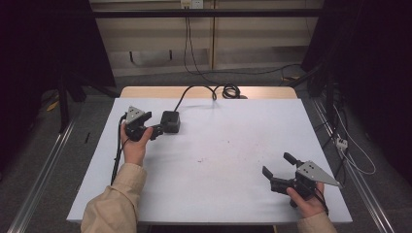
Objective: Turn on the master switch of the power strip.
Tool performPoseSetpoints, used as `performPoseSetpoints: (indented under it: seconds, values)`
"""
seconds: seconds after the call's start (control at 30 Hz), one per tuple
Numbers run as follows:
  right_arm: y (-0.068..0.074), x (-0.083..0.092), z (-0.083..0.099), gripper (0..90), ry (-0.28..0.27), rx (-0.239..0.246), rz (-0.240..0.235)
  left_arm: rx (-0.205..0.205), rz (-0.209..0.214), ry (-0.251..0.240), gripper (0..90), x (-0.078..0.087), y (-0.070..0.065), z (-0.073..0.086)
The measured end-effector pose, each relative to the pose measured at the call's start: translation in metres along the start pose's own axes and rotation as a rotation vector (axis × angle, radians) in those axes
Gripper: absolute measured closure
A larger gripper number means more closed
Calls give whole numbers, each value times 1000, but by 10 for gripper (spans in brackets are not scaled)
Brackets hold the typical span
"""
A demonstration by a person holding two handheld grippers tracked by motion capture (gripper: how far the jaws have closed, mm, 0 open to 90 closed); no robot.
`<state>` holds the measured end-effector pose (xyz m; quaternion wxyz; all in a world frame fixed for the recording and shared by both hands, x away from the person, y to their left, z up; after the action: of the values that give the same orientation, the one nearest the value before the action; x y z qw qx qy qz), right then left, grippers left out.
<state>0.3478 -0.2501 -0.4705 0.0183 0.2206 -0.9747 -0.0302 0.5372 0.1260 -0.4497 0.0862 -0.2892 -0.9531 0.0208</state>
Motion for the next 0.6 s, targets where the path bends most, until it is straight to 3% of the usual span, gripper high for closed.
performPoseSetpoints:
  seconds: [0.2,0.6]
  values:
    - [0,0,0,58,0,3,-1,-29,-20,27,339,-5,2,2]
    - [1,0,-1,59,-2,1,-3,-17,-33,50,533,-11,8,11]
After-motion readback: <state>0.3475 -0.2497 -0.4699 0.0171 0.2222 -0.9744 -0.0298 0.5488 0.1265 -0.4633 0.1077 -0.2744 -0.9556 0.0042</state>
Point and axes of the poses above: each handheld gripper's, and its own axes: x roughly backward along the jaws, z roughly out of its underside, y roughly to its left, the point moved 9 cm from there along -x, roughly forward along the jaws, and after that the axes turned 11 degrees about -y, right-handed, at the moved point
